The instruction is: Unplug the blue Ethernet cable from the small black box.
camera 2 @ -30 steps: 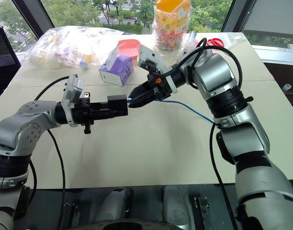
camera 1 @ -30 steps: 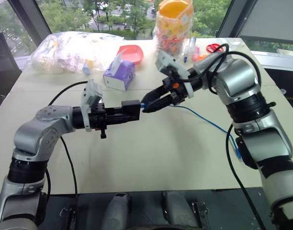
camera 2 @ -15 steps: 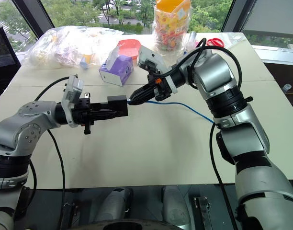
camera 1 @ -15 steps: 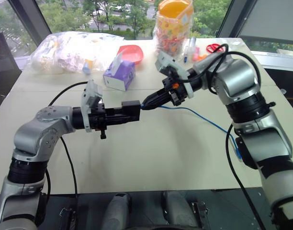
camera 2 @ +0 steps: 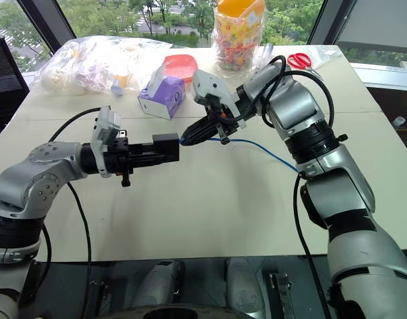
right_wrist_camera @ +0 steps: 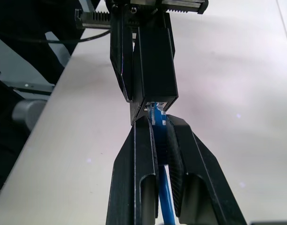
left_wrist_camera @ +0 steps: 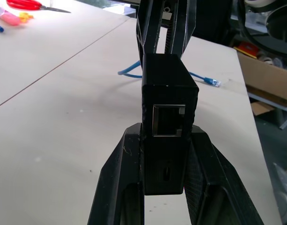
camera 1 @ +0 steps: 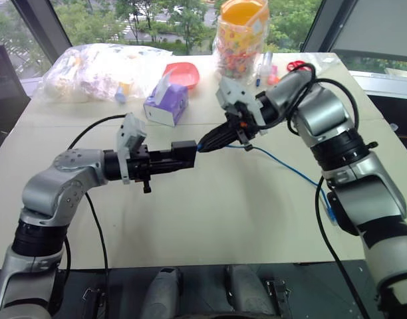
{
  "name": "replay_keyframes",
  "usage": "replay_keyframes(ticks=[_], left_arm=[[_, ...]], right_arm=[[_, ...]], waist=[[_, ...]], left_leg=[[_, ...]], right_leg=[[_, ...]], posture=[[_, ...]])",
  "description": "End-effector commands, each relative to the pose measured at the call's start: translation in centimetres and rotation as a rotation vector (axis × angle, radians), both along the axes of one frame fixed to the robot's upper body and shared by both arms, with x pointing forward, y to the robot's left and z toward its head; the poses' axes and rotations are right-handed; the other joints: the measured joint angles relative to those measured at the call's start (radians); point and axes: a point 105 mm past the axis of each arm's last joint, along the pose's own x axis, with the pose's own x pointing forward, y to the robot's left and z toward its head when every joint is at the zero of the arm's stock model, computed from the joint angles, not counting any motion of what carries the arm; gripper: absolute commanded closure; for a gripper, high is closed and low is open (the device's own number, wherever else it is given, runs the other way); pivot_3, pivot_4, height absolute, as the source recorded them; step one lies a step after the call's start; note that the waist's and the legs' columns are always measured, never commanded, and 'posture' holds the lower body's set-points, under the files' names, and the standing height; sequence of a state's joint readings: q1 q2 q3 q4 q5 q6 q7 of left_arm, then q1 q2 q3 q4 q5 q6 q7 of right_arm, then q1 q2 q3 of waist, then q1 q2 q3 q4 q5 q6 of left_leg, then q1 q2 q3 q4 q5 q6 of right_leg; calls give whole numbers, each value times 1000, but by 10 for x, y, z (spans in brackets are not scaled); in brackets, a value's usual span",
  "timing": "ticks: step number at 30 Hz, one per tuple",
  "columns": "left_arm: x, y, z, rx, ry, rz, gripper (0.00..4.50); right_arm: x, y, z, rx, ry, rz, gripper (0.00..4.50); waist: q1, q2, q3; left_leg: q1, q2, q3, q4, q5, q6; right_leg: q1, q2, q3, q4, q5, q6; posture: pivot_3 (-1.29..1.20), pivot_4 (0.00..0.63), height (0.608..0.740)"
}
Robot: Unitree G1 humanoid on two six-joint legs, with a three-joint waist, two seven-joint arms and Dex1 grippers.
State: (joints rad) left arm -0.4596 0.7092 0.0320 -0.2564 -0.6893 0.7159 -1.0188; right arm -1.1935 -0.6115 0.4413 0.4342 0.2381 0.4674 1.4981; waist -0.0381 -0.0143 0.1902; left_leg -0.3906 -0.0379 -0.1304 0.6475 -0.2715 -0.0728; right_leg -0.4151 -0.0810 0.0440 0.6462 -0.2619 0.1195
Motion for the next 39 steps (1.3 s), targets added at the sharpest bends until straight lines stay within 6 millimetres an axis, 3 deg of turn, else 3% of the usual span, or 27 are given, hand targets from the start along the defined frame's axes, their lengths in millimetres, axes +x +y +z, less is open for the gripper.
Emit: replay_keyframes(ticks=[1,8,14,19,23,28,33,39], left_arm=[[-5,7,18,-19,-80,-2,4010],[-8,0,15,-32,-75,-13,4010],[-2,-9,-1,-32,-75,13,4010],[15,-18,-12,-49,-98,96,4010],[26,-19,-15,-82,-103,166,4010],[43,-22,-24,-99,-122,244,4010],[61,-30,-44,-100,-179,328,4010],[68,-35,-74,-111,-179,400,4010]], right_arm=[[26,-61,1,-13,-10,-275,4467],[22,-62,6,40,12,-297,4467],[72,-101,-25,-64,-237,-665,4467],[89,-120,-60,-127,-284,-867,4467],[88,-113,-71,-74,-286,-908,2769],[84,-115,-42,124,-275,-990,196],[59,-115,-11,320,-203,-1003,68],[5,-97,-14,343,-111,-903,68]], waist=[[22,-1,0],[-14,0,1],[-5,0,1],[-3,0,1],[-6,0,1],[-5,0,1],[4,0,1],[21,0,1]], left_leg=[[-1,-1,0,0,0,0],[0,1,4,-1,0,1],[0,1,5,0,0,1],[0,0,5,0,0,1],[-1,0,5,-1,0,1],[-1,0,5,0,0,1],[-1,0,5,0,0,1],[-1,0,5,0,-1,1]], right_leg=[[0,-1,0,-1,0,0],[-3,0,2,0,0,0],[-2,0,3,0,0,0],[-2,-1,3,0,0,0],[-3,0,3,0,0,0],[-3,0,4,1,0,0],[-2,0,4,1,0,0],[-2,-1,4,0,0,0]], posture=[[0,150,740],[0,150,740],[0,150,740],[0,150,740],[0,150,740],[0,150,740],[0,150,740],[0,150,740]])
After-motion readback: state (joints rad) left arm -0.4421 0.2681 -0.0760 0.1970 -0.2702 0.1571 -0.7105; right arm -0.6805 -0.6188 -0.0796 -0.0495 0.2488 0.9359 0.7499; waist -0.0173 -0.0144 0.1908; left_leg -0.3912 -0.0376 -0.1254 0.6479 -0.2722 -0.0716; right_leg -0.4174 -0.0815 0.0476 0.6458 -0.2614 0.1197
